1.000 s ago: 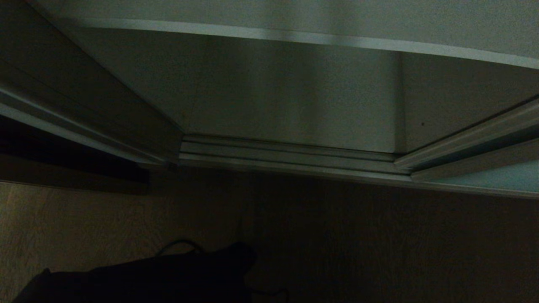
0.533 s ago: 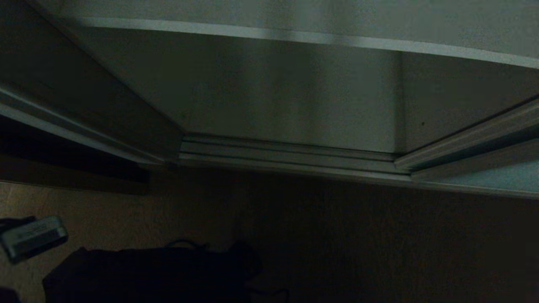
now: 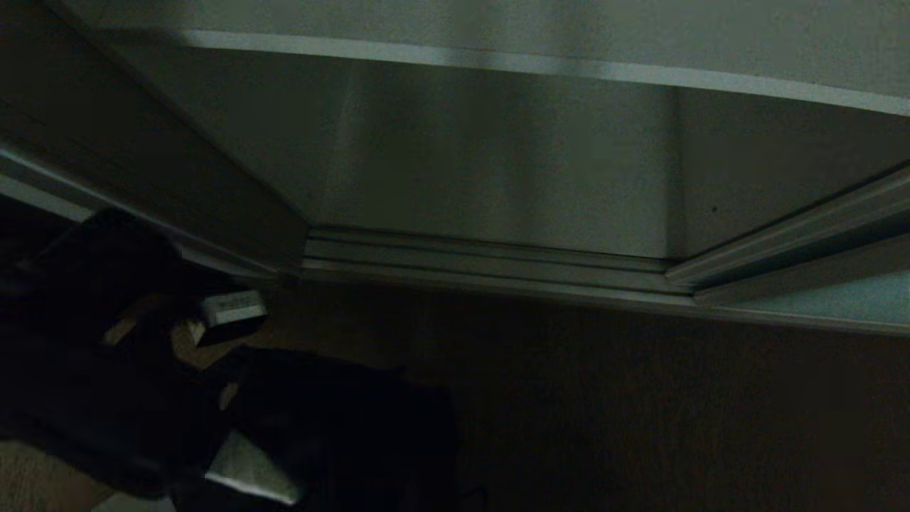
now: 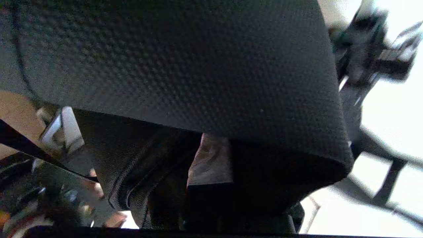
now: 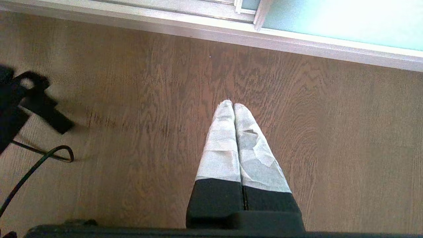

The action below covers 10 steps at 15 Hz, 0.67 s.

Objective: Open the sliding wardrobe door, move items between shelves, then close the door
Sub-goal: Place the bag on the lower shelf

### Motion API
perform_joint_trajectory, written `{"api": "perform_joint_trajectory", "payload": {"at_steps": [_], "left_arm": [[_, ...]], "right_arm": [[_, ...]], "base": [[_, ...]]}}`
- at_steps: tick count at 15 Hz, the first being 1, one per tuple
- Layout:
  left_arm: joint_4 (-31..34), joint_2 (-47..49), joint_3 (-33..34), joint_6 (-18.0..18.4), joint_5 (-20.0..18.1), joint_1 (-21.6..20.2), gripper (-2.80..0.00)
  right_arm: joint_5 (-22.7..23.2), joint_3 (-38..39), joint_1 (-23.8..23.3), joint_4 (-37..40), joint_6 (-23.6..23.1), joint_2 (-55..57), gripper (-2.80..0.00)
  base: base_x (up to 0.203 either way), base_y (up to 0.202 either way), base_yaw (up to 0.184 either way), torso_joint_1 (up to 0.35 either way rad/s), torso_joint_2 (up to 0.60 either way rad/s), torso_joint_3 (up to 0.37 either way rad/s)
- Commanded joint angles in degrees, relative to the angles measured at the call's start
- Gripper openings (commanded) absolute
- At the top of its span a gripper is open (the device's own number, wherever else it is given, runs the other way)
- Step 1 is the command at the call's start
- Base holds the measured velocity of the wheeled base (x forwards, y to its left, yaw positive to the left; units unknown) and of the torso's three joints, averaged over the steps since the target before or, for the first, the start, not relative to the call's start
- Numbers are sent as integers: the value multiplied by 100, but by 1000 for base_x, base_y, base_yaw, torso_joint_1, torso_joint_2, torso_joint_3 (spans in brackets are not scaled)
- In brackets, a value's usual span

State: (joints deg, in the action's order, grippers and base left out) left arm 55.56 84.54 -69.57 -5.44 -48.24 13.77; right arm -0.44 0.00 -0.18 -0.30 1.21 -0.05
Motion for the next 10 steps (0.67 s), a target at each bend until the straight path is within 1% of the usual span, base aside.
{"api": "perform_joint_trajectory", "payload": {"at_steps": [1, 3, 4, 6, 8, 10], "left_arm": [[-200, 646, -479, -406, -5, 185, -280], [-534, 971, -867, -805, 18, 252, -280], [-734, 1167, -1091, -1094, 85, 280, -280], [-1370, 1526, -1439, -1871, 434, 395, -280], [-2010, 1939, -1914, -2699, 925, 557, -280], [-2229, 2234, -2528, -3265, 1177, 656, -280]], "right_arm": [[0, 0, 1, -5, 2, -4, -280], [0, 0, 1, -5, 2, -4, -280], [0, 0, 1, -5, 2, -4, -280], [0, 0, 1, -5, 2, -4, -280], [0, 0, 1, -5, 2, -4, -280], [0, 0, 1, -5, 2, -4, -280]], "base": [[0, 0, 0, 0, 0, 0], [0, 0, 0, 0, 0, 0], [0, 0, 0, 0, 0, 0], [0, 0, 0, 0, 0, 0], [0, 0, 0, 0, 0, 0], [0, 0, 0, 0, 0, 0]]}}
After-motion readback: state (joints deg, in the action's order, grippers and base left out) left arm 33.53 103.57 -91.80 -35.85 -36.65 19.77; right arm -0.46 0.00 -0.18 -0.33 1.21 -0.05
